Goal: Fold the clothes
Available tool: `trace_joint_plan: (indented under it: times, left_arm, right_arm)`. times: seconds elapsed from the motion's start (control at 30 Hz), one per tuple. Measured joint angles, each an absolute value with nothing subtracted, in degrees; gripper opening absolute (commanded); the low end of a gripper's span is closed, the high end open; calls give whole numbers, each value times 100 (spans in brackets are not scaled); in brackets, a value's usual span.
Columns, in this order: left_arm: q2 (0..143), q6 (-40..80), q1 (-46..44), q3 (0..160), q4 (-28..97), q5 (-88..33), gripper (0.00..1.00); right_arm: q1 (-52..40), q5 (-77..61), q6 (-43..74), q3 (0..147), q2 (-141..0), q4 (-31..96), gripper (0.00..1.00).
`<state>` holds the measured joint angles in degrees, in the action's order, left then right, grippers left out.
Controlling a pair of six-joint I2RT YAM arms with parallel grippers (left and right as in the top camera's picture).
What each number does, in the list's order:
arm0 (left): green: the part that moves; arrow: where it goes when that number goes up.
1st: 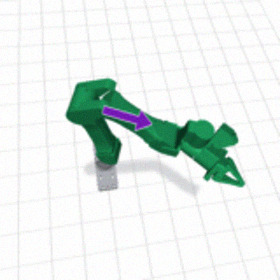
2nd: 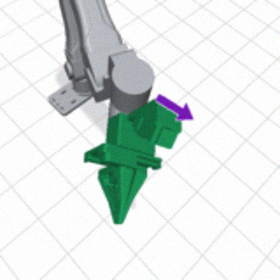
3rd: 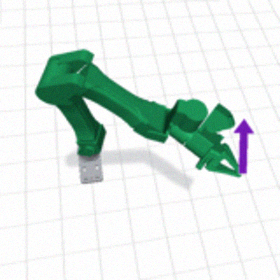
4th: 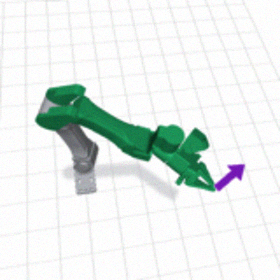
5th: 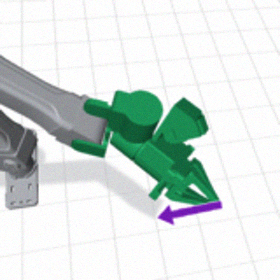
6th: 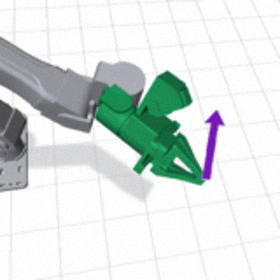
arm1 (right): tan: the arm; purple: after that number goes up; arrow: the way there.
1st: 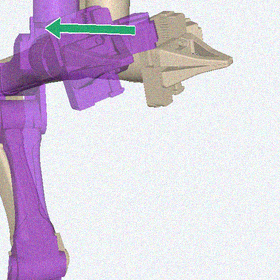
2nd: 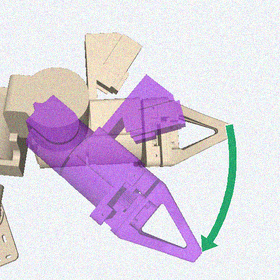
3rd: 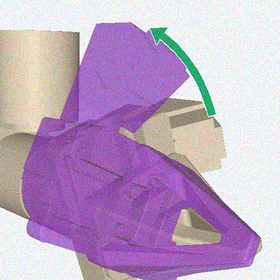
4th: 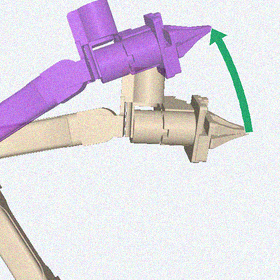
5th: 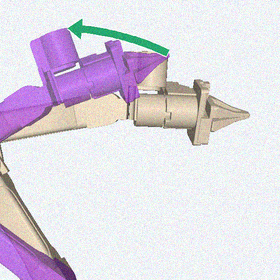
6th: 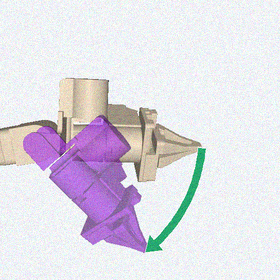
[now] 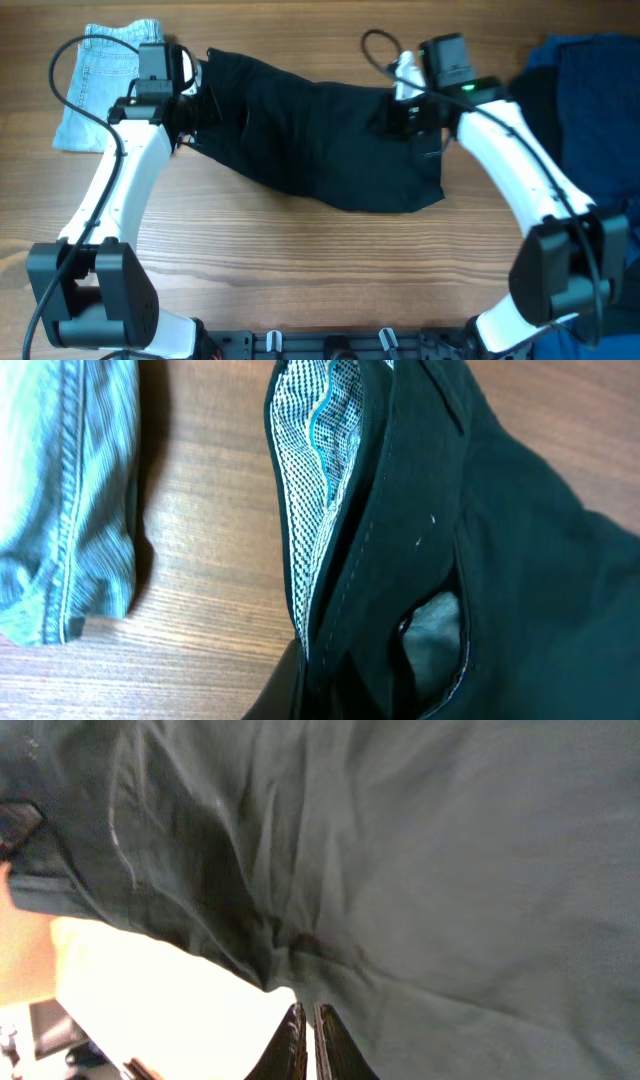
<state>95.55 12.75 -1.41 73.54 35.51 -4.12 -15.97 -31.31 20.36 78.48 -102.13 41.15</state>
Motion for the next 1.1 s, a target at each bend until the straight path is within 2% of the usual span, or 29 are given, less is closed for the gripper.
trace_joint_plan:
  times: [0.37, 0.63, 0.8, 1.0, 1.1]
  left_arm:
    - [9522, 1273, -141, 7734, 3636, -410, 4]
    - [9522, 1273, -139, 7734, 3649, -386, 4]
    - [9522, 1273, -139, 7734, 3649, -368, 4]
    - [9518, 1273, -141, 7745, 3763, -366, 4]
    - [9448, 1273, -148, 7765, 3879, -366, 4]
  right_arm:
    - [-2995, -3601, 3411, 7609, -11952, 2847, 4]
    - [-3238, -4584, 4086, 7690, -12645, 2252, 4]
    - [-3273, -4338, 3916, 7592, -12379, 2340, 4]
    - [-3122, -3216, 3721, 7526, -10680, 2167, 4]
    - [-3074, -2932, 3721, 7581, -10488, 1988, 4]
